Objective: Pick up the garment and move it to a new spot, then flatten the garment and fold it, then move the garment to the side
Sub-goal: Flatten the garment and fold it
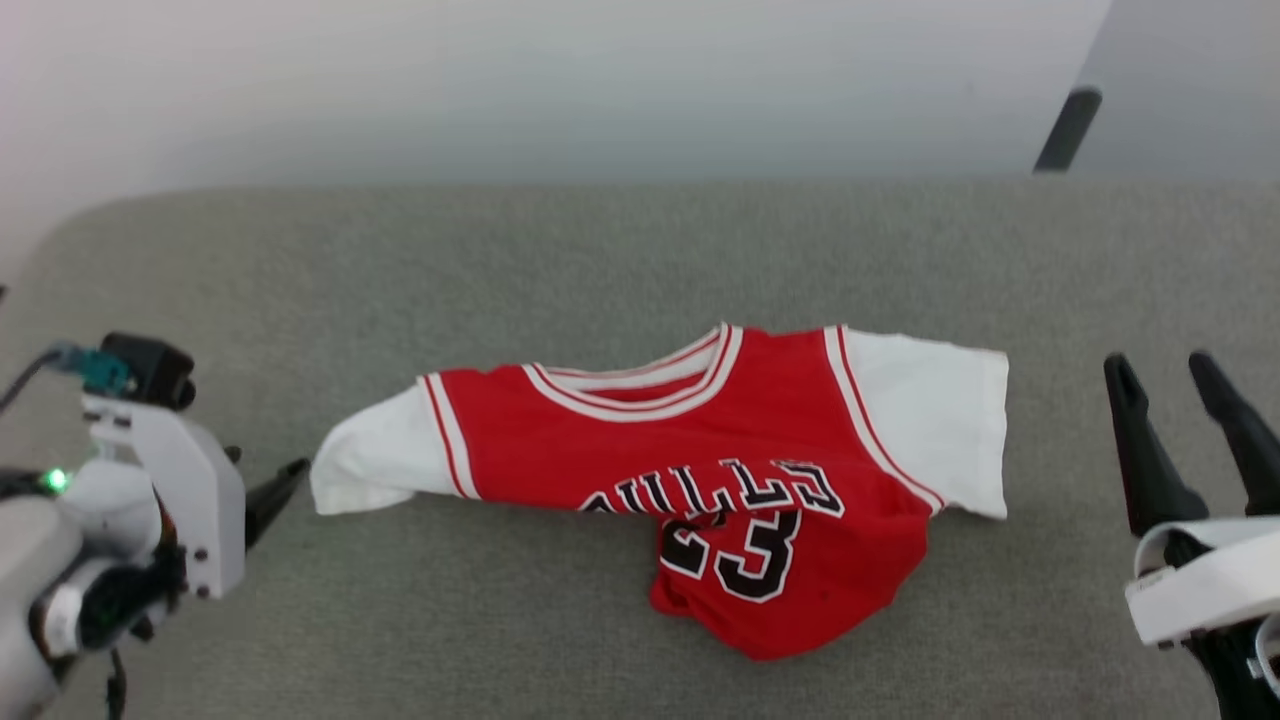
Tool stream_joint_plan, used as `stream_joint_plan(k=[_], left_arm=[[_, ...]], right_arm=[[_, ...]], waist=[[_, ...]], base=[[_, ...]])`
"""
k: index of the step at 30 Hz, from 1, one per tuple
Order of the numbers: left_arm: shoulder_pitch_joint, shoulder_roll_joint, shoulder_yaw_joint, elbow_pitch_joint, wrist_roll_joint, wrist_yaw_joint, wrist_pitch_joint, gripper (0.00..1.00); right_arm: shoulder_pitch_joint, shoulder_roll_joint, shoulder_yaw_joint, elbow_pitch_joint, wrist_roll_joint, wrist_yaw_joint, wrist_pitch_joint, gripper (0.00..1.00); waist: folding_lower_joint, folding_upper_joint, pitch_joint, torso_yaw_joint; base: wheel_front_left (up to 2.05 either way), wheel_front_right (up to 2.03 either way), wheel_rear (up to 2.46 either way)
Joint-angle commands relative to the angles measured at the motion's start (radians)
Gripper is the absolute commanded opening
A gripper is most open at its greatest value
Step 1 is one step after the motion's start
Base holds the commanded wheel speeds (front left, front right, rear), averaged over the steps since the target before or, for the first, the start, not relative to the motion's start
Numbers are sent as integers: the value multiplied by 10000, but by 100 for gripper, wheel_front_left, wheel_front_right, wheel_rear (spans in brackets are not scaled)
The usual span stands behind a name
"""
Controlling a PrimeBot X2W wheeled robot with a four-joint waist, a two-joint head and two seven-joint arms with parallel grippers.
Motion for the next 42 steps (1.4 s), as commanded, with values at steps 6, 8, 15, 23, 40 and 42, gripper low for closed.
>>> stream_joint_plan(k=[6,8,15,23,40,42], left_arm=[[-664,-298,10,704,-106,-130,746,100],[-770,-426,73,969,-268,-145,898,100],[-927,-663,-64,1904,-471,16,1630,100],[-952,-805,-23,2557,-697,130,1942,100],[-849,-1191,412,3088,-1329,-57,1688,0],[-915,-1265,433,3056,-1285,-112,1615,0]], right_arm=[[-597,-158,202,169,110,1,-269,100],[-677,-197,202,226,126,1,-311,100],[-874,-350,76,267,157,1,-318,100],[-997,-343,47,267,186,1,-294,100],[-1597,-384,-203,936,379,1,1235,100],[-1841,-390,-288,1183,312,1,1900,100]], waist=[[0,0,1379,-583],[0,0,1470,-652],[0,0,1605,-826],[0,0,1767,-875],[0,0,1886,-648],[0,0,1925,-573]], base=[[0,0,0],[0,0,0],[0,0,0],[0,0,0],[0,0,0],[0,0,0]])
